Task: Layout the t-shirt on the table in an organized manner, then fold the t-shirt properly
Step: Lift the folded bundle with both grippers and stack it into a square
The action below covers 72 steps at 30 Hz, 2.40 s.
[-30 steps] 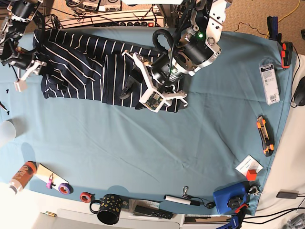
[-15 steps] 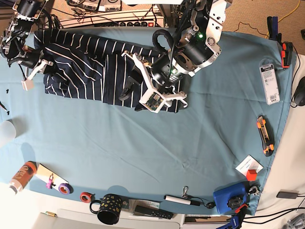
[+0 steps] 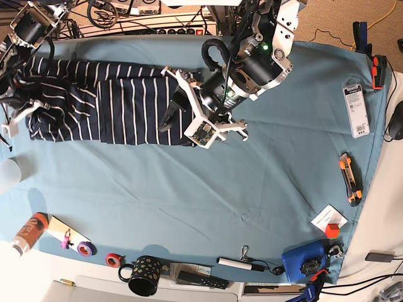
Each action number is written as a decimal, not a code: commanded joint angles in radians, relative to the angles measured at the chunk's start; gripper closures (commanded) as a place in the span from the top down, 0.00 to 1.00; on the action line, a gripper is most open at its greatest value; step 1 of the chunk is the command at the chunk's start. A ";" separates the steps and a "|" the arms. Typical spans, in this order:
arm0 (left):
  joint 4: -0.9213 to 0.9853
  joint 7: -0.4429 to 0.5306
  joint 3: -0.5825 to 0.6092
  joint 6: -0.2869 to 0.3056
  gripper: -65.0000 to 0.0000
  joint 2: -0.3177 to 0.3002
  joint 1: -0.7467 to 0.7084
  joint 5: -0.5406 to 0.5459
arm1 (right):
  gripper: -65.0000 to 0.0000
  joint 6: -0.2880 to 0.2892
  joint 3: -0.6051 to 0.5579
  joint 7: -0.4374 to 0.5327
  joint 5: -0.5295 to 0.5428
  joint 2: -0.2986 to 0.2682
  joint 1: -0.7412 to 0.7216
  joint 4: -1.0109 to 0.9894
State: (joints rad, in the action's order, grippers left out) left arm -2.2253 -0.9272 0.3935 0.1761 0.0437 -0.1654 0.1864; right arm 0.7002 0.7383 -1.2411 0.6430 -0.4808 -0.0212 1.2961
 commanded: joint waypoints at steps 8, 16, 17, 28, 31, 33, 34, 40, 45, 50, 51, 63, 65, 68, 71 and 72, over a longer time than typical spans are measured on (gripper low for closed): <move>-0.066 -0.037 -0.117 -0.075 0.44 0.008 -0.080 -0.038 | 0.00 -0.002 0.009 0.026 -0.035 -0.021 -0.006 0.263; -0.101 -0.059 -0.348 -0.063 0.44 -0.081 -0.196 0.082 | 0.00 -0.049 -0.059 0.046 -0.171 0.078 -0.003 0.393; -0.101 -0.063 -0.369 -0.062 0.44 -0.093 -0.209 0.113 | 0.00 -0.055 -0.089 0.063 -0.173 0.084 0.000 0.393; -0.100 -0.067 -0.477 0.008 0.44 -0.110 -0.274 0.219 | 0.00 -0.160 -0.309 0.081 -0.117 0.099 0.016 0.555; -0.100 -0.067 -0.477 0.008 0.44 -0.110 -0.275 0.219 | 0.00 -0.163 -0.316 0.072 -0.093 0.143 0.024 0.628; -0.100 -0.067 -0.477 0.008 0.44 -0.110 -0.275 0.219 | 0.00 -0.162 -0.319 0.054 -0.085 0.179 0.024 0.656; -0.100 -0.067 -0.477 0.008 0.44 -0.110 -0.273 0.219 | 0.00 -0.162 -0.321 0.041 -0.087 0.197 0.024 0.660; -0.100 -0.067 -0.476 0.008 0.44 -0.110 -0.269 0.219 | 0.00 -0.143 -0.384 0.060 -0.202 0.285 0.027 0.660; -0.100 -0.067 -0.476 0.008 0.44 -0.110 -0.269 0.219 | 0.00 -0.144 -0.512 0.069 -0.207 0.293 0.027 0.660; -0.100 -0.067 -0.476 0.008 0.44 -0.110 -0.269 0.219 | 0.00 -0.160 -0.618 0.064 -0.270 0.293 0.027 0.660; -0.100 -0.067 -0.476 0.008 0.44 -0.110 -0.269 0.219 | 0.00 -0.161 -0.629 0.064 -0.282 0.293 0.027 0.660; -0.100 0.008 -0.476 0.008 0.44 -0.110 -0.269 0.219 | 0.28 -0.133 -0.667 -0.066 -0.138 0.286 0.035 0.660; -0.100 0.008 -0.476 0.008 0.44 -0.110 -0.269 0.219 | 0.28 -0.133 -0.667 -0.069 -0.039 0.287 0.035 0.660; -0.100 0.008 -0.476 0.008 0.44 -0.110 -0.269 0.219 | 0.28 -0.132 -0.667 -0.069 0.077 0.287 0.035 0.660; -0.100 0.009 -0.476 0.008 0.44 -0.110 -0.269 0.219 | 0.28 -0.131 -0.667 -0.069 0.156 0.287 0.035 0.660; -0.100 0.010 -0.476 0.008 0.44 -0.110 -0.269 0.219 | 0.28 -0.119 -0.667 -0.069 0.181 0.288 0.035 0.660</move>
State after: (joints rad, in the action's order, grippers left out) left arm -2.3051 -0.9417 -0.0826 0.1772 -0.0666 -0.4374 0.3908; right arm 0.5770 0.0689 -1.3308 0.8070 -0.1856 0.0280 1.9377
